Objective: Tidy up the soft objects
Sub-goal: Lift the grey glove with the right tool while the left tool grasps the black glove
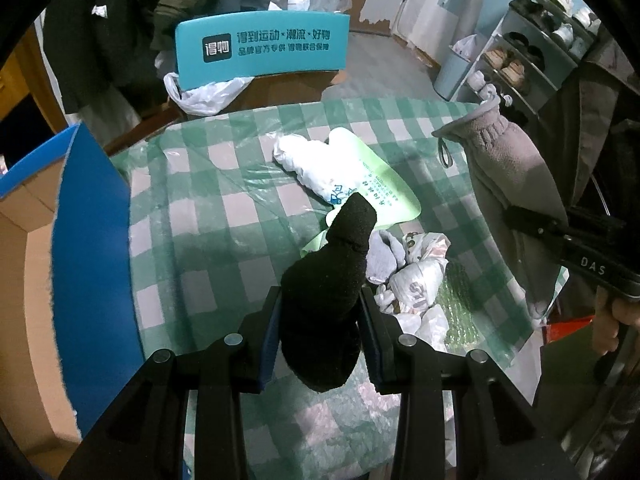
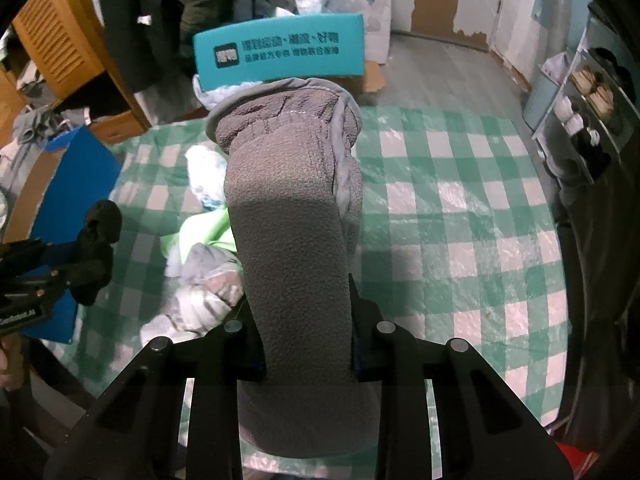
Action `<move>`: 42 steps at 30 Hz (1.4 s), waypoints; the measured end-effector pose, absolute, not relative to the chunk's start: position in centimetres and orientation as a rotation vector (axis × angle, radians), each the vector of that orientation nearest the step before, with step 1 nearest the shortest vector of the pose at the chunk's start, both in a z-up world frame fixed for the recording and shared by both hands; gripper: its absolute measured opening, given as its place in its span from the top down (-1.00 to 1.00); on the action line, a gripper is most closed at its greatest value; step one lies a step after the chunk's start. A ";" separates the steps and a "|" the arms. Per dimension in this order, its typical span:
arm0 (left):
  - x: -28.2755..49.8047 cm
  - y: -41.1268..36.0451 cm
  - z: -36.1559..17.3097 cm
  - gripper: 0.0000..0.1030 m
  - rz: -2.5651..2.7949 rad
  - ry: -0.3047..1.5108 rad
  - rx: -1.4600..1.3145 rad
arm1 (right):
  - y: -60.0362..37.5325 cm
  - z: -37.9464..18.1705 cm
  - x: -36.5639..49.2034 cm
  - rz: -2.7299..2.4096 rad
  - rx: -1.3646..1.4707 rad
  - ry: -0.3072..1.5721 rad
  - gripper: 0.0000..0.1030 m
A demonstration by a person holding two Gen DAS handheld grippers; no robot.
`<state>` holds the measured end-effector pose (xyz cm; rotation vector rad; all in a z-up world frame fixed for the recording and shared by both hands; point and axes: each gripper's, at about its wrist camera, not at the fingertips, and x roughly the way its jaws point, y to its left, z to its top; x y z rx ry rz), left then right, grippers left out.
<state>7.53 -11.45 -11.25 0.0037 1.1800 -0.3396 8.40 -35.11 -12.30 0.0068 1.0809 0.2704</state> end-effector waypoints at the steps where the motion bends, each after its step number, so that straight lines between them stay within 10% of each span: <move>1: 7.4 -11.3 -11.0 0.29 -0.342 1.175 0.001 | -34.9 -12.0 8.3 0.279 0.003 1.075 0.49; 42: 2.9 -2.5 -4.5 0.29 -0.206 1.026 0.019 | -22.0 -4.8 7.5 0.576 -0.114 0.964 0.49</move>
